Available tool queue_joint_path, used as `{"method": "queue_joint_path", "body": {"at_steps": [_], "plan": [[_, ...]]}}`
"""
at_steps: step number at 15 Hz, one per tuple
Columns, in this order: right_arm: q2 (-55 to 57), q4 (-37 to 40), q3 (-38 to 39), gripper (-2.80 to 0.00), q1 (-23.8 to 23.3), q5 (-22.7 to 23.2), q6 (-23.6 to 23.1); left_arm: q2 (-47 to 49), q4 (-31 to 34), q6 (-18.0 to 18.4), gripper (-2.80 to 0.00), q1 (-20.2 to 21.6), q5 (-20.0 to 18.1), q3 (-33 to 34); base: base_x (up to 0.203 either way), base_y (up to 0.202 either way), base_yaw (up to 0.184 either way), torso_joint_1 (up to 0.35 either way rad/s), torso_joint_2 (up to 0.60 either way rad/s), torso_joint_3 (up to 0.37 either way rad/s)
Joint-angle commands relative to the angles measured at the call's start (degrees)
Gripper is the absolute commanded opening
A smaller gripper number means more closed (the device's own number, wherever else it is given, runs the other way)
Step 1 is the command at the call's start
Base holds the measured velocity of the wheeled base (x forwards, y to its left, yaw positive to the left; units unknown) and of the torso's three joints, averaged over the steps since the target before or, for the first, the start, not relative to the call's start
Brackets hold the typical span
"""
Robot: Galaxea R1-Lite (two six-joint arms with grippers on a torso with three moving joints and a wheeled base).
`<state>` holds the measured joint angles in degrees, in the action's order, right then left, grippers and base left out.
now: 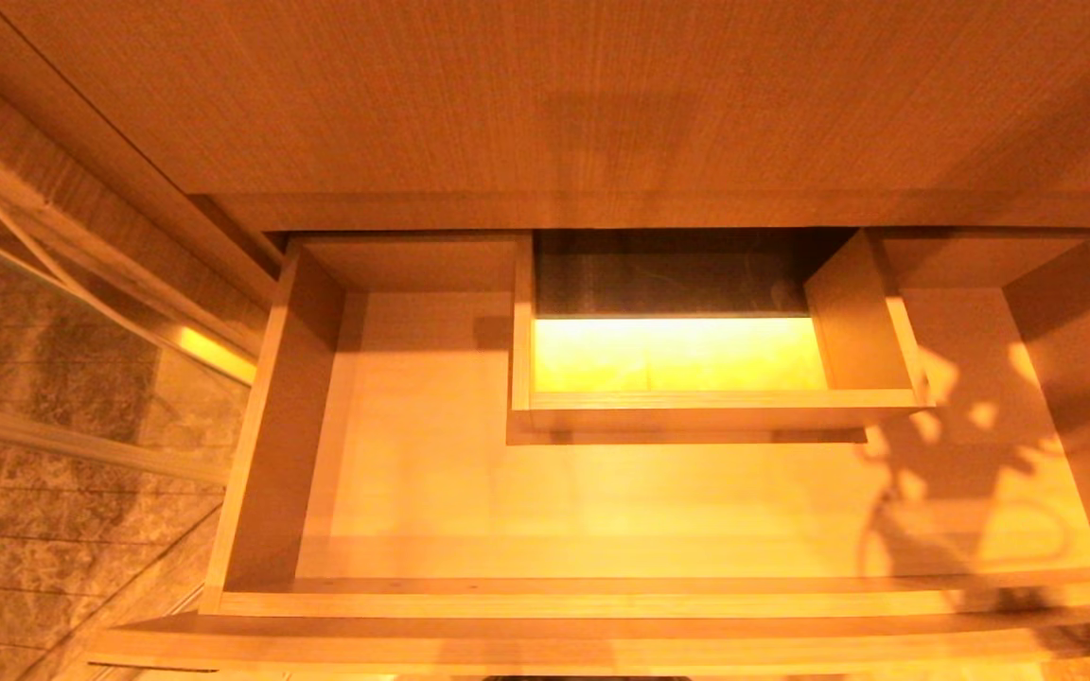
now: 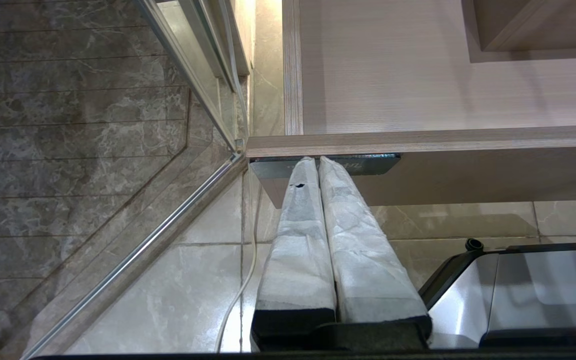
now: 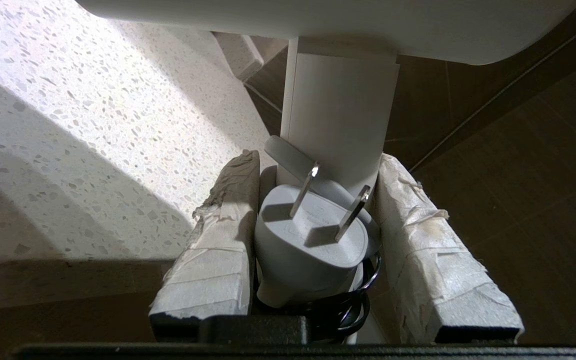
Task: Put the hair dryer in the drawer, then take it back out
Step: Place it on the countertop
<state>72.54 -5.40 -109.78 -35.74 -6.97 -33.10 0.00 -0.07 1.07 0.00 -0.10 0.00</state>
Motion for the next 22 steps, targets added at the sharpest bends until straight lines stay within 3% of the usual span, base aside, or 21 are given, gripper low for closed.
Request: {"method": "queue_joint_path", "body": {"at_steps": [1, 9, 14, 18, 22], "plan": [[2.8, 0.1, -1.2, -2.8, 0.1, 0.0, -0.1, 0.0, 0.0, 0.0, -2.8, 0.0, 0.0, 0.1, 0.0, 0.0, 0.0, 0.0, 0.0, 0.0], [3.5, 0.0, -1.3, -2.8, 1.4, 0.8, 1.2, 0.0, 0.0, 0.0, -2.8, 0.0, 0.0, 0.1, 0.0, 0.0, 0.0, 0.0, 0.0, 0.0], [0.8, 13.0, -0.8, -2.8, 1.4, 0.4, 1.5, 0.0, 0.0, 0.0, -2.8, 0.0, 0.0, 0.1, 0.0, 0.0, 0.0, 0.0, 0.0, 0.0], [-2.6, 28.6, -0.7, -2.8, 1.4, 0.2, 6.8, 0.0, 0.0, 0.1, -2.8, 0.0, 0.0, 0.1, 0.0, 0.0, 0.0, 0.0, 0.0, 0.0], [-4.3, 27.8, -0.8, -2.8, 1.5, 0.5, 10.7, 0.0, 0.0, 0.0, -2.8, 0.0, 0.0, 0.1, 0.0, 0.0, 0.0, 0.0, 0.0, 0.0]]}}
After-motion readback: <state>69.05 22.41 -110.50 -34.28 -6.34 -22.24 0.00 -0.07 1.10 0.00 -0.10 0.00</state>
